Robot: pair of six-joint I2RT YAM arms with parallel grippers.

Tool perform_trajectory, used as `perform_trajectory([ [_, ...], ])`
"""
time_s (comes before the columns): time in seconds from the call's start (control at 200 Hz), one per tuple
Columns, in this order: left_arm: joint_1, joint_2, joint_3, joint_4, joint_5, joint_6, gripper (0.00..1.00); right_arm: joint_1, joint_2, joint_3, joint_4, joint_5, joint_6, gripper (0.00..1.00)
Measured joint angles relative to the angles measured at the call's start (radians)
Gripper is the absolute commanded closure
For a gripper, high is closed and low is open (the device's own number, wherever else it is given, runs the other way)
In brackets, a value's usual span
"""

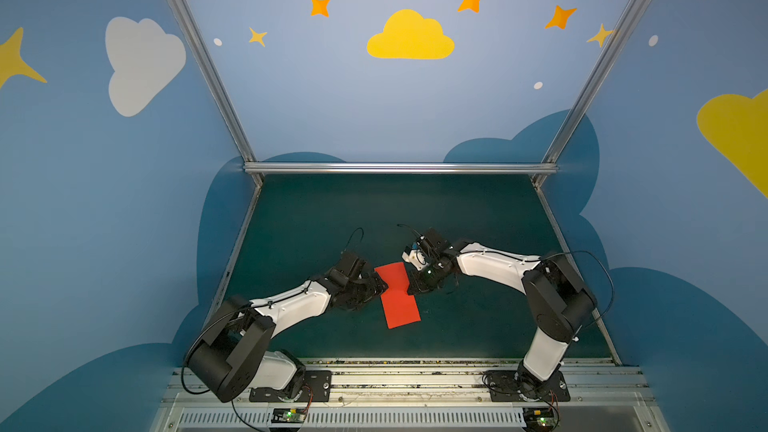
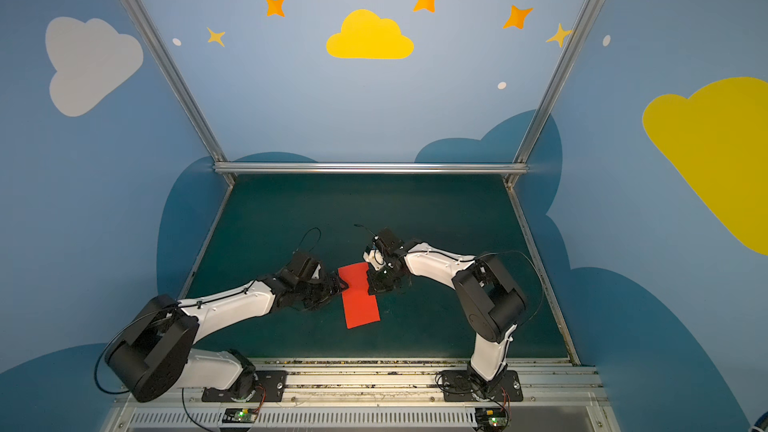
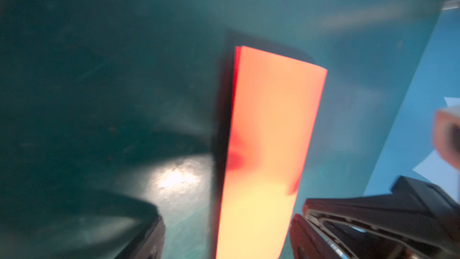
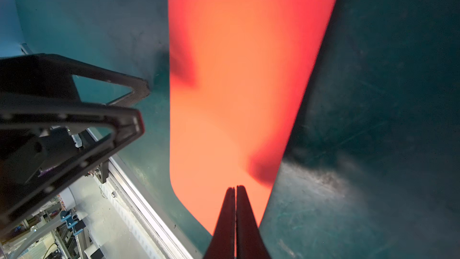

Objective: Fold a paper plane with a square sheet of paper (fold left side to right side)

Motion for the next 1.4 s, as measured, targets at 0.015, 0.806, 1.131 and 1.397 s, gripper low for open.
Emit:
perform_trajectory([
  [0.015, -0.002, 0.002, 0.000, 0.005, 0.002, 0.000, 0.22, 0.000, 0.002, -0.003, 0.004, 0.000, 0.001, 1.00],
  [0.806, -0.048, 0.127, 0.010, 0.215, 0.068, -0.014, 0.27, -0.045, 0.045, -0.090, 0.116, -0.082, 0.026, 1.00],
  [1.131, -0.047, 0.127, 0.006, 0.187, 0.059, 0.034, 0.51, -0.047, 0.045, -0.092, 0.118, -0.085, 0.026, 1.00],
  [1.397, -0.046, 0.133, 0.006, 0.168, 0.060, 0.071, 0.75, -0.051, 0.045, -0.097, 0.126, -0.096, 0.027, 1.00],
])
